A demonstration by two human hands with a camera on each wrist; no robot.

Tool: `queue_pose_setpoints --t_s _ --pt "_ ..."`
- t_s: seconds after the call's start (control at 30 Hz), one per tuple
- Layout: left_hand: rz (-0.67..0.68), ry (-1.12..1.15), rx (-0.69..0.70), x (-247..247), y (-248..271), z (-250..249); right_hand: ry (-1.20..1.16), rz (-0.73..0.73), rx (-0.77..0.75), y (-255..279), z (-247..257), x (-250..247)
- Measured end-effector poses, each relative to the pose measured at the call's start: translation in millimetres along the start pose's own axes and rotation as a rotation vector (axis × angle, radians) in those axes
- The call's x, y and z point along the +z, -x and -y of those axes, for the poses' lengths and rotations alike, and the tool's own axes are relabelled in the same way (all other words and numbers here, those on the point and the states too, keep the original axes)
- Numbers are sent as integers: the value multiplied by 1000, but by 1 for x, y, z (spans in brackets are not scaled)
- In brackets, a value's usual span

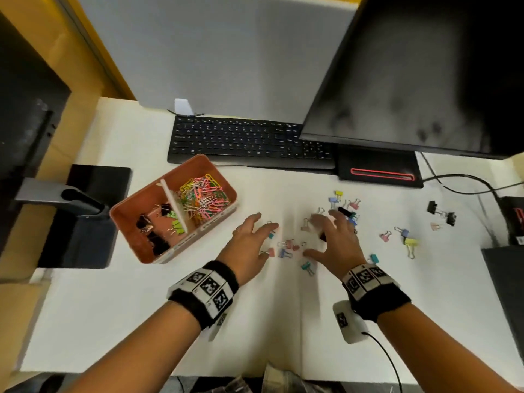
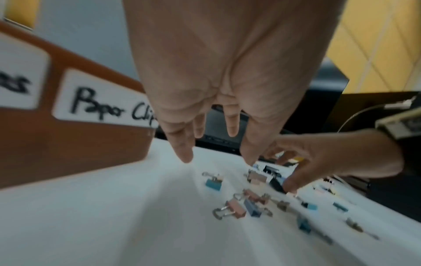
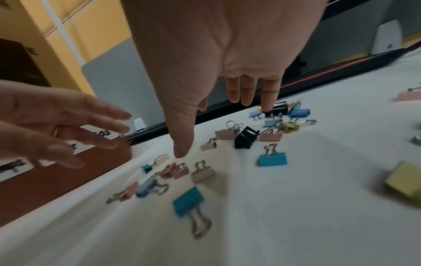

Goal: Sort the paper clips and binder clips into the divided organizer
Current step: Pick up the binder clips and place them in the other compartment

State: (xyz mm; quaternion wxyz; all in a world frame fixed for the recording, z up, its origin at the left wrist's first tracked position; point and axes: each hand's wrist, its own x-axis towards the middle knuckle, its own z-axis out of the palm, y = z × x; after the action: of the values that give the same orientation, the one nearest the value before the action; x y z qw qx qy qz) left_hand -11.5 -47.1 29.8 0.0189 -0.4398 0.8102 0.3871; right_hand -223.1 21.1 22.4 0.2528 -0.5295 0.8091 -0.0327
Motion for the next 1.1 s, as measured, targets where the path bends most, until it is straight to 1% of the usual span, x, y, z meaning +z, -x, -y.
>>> queue_pose_setpoints --t_s 0.07,0.17,0.23,0.33,0.43,0.57,0.73,0.8,0.93,1.03,1.1 --pt "17 -50 -17 9 -21 -4 -16 25 29 -13 -8 -2" --pt "68 -170 27 16 -45 -4 -62 130 45 -33 -11 -4" --pt "106 -223 48 20 -55 -4 -44 178 29 -41 -8 -1" --pt "108 -222 42 25 -63 -5 -57 147 -26 -44 -3 5" --pt "95 -181 65 27 -64 -3 -117 160 -81 -45 2 12" --pt "37 -3 25 29 -61 8 -83 191 -191 -45 10 17" --pt "-91 80 -29 29 -55 18 14 169 -373 -43 16 23" --pt "-139 96 -44 29 -52 22 31 173 -383 -45 19 24" --pt "-192 155 -46 28 -44 29 66 213 -388 -47 24 27" --pt "-234 192 -37 22 -33 23 9 233 -373 -48 25 29" --pt "-251 203 -6 14 -21 15 -64 209 -360 -46 27 27"
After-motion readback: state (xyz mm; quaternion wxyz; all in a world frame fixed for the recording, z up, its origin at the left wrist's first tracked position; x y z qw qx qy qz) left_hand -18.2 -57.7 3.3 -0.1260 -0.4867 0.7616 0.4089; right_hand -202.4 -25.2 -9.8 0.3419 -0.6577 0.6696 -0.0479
